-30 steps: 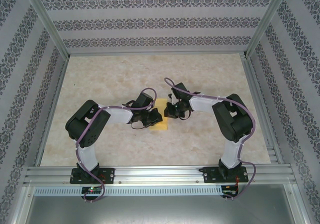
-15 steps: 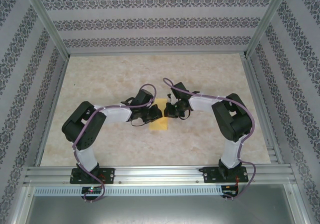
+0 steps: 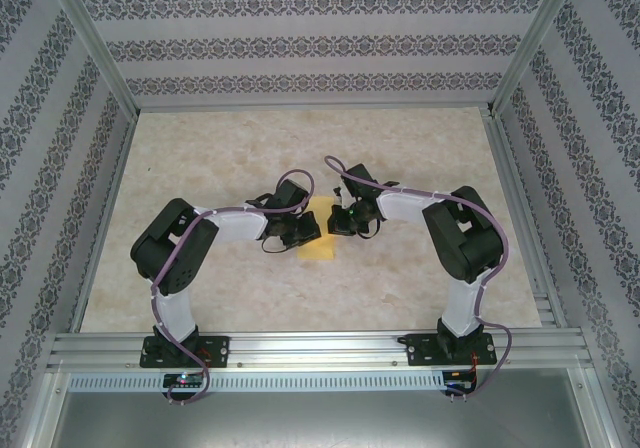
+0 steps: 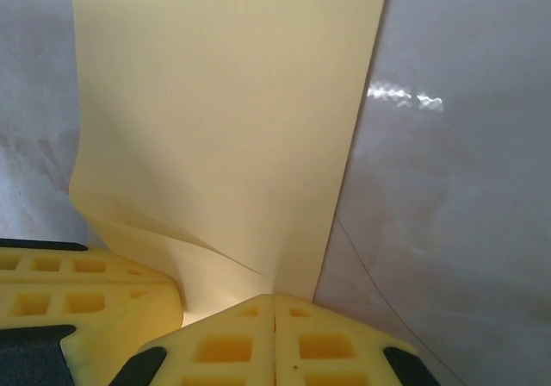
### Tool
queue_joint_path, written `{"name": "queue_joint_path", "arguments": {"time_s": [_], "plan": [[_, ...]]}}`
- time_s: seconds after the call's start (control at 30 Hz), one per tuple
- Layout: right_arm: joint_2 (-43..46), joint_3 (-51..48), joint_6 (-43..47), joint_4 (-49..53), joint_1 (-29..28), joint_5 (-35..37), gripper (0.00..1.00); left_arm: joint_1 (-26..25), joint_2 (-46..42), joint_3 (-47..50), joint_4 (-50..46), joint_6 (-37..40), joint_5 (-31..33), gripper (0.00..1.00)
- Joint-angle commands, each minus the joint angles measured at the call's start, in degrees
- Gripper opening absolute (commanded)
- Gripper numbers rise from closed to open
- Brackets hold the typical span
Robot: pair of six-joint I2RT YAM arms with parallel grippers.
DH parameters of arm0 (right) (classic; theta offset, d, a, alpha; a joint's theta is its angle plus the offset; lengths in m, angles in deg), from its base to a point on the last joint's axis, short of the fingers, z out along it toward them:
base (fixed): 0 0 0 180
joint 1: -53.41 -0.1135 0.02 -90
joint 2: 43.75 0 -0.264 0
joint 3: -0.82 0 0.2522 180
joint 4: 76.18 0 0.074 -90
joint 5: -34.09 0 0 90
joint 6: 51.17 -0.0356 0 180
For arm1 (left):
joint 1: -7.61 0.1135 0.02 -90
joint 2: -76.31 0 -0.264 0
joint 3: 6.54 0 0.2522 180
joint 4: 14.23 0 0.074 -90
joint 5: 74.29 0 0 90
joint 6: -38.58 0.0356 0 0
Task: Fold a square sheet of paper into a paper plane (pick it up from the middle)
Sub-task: Fold the triangle a second time at the center of the table.
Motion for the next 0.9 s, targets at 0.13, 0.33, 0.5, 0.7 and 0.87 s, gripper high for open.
{"name": "queue_joint_path", "arguments": {"time_s": [0.13,0.33,0.5,0.7,0.87], "plan": [[-5.92,-1.88,4.11,6.43,-1.21,10.73,0.05,1.61,-0.13,-0.86,-6.12,2.22,4.09,0.13],[-7.15,-1.96,6.02,8.08,-1.23,13.58,0.05,3.56,-0.31,0.21,-4.04,2.07,2.66,0.14],[-7.53,-1.66,6.89,8.89,-1.22,14.41,0.05,6.38,-2.23,1.79,-3.62,1.74,2.29,0.18],[-7.62,-1.62,6.76,8.61,-1.22,13.65,0.05,7.89,-4.68,1.36,0.10,4.01,-2.34,0.21],[-7.79,-1.49,6.27,8.23,-1.32,13.10,0.05,6.92,-6.72,1.59,4.43,4.15,-5.03,0.20]]}}
